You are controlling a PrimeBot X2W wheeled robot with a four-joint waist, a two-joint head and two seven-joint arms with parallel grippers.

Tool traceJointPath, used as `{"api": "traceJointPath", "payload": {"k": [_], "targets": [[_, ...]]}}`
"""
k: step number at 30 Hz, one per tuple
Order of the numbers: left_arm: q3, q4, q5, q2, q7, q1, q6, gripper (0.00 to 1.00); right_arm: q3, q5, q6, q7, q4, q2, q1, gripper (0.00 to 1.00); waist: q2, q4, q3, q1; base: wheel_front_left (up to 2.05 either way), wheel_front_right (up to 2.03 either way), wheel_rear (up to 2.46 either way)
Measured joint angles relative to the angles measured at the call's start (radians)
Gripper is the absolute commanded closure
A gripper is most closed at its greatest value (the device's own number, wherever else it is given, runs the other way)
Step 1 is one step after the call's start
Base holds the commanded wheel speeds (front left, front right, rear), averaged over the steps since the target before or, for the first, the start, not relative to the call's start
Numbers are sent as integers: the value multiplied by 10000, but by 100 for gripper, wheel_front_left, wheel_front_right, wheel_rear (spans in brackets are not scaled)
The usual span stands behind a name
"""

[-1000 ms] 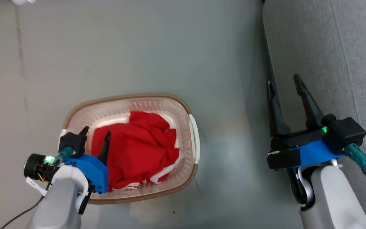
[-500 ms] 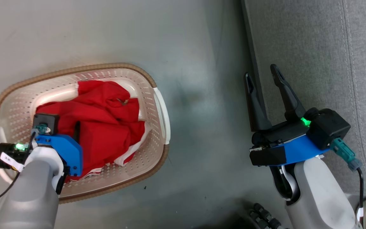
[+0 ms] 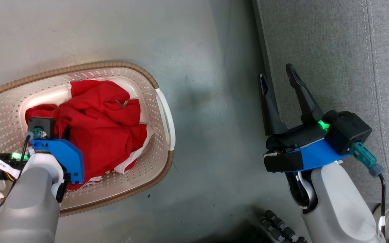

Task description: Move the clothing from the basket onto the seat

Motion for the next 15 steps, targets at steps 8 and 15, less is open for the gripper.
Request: {"api": "traceJointPath", "payload": {"k": [8, 15], "targets": [[-98, 190, -107, -98, -180, -111, -31, 100, -13, 21, 0, -13, 88, 2, -85, 0, 0, 93, -118, 0, 0, 0, 0], [-150, 353, -290, -387, -458, -72, -107, 100, -4, -105, 0, -15, 242, 2, -86, 0, 0, 214, -661, -1, 0, 0, 0]]}}
